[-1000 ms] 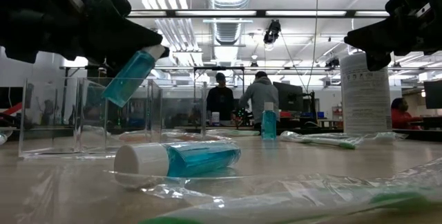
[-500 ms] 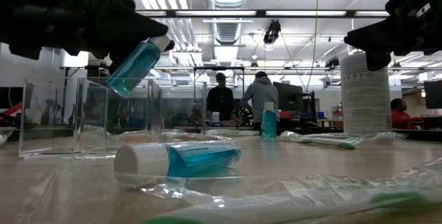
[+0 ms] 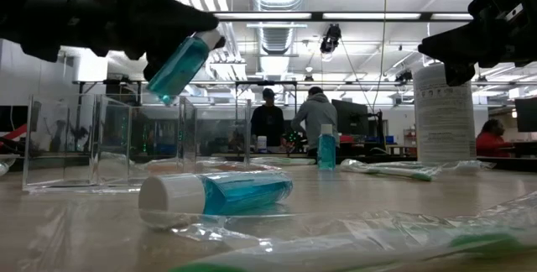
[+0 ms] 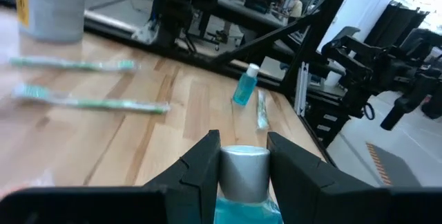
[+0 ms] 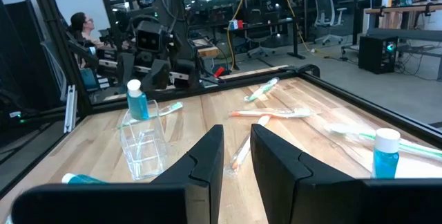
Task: Pick & Place toothbrushing station
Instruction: Put the blue mouthwash into the transparent organizer
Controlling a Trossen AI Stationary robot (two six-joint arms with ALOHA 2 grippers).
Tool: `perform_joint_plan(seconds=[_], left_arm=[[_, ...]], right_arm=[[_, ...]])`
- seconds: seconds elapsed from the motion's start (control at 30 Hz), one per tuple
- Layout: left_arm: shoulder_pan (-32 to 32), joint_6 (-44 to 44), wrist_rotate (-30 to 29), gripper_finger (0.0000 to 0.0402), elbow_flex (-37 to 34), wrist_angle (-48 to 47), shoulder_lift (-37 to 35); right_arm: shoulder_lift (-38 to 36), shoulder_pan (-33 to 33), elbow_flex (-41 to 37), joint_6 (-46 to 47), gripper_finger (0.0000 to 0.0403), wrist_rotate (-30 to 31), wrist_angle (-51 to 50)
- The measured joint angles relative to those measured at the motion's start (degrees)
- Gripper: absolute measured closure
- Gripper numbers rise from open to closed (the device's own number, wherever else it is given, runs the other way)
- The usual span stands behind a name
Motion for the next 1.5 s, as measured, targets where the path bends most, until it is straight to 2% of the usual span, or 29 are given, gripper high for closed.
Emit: perform_joint_plan(seconds=[0.13, 0.37, 0.57, 1.03, 1.27, 1.37, 1.5], left_arm=[[0.0, 2.4, -1.0, 0.0286, 0.7, -2.3, 0.1], [0.0, 0.6, -1.1, 0.0286, 1.0, 0.9, 4.5], [0.0, -0.1, -1.1, 0.0265, 1.4, 2.5, 6.8], [0.1, -0.9, -1.1, 0.0254, 1.6, 2.5, 6.1], [0.1, 4.6, -1.1, 0.0254, 1.5, 1.7, 1.8], [0.6, 6.1, -1.1, 0.0254, 2.9, -6.0, -3.9], [0.7, 9.5, -1.2, 0.0254, 10.1, -32.1, -11.9]], right_arm=[[0.0, 0.0, 0.0, 0.0, 0.0335, 0.0, 0.0], [0.0, 0.0, 0.0, 0.0, 0.0335, 0.0, 0.0], [0.0, 0.0, 0.0, 0.0, 0.0335, 0.0, 0.0], [0.0, 0.0, 0.0, 0.0, 0.0335, 0.0, 0.0], [0.0, 0.0, 0.0, 0.0, 0.0335, 0.0, 0.0], [0.0, 0.0, 0.0, 0.0, 0.0335, 0.0, 0.0], [0.0, 0.0, 0.0, 0.0, 0.0335, 0.0, 0.0]])
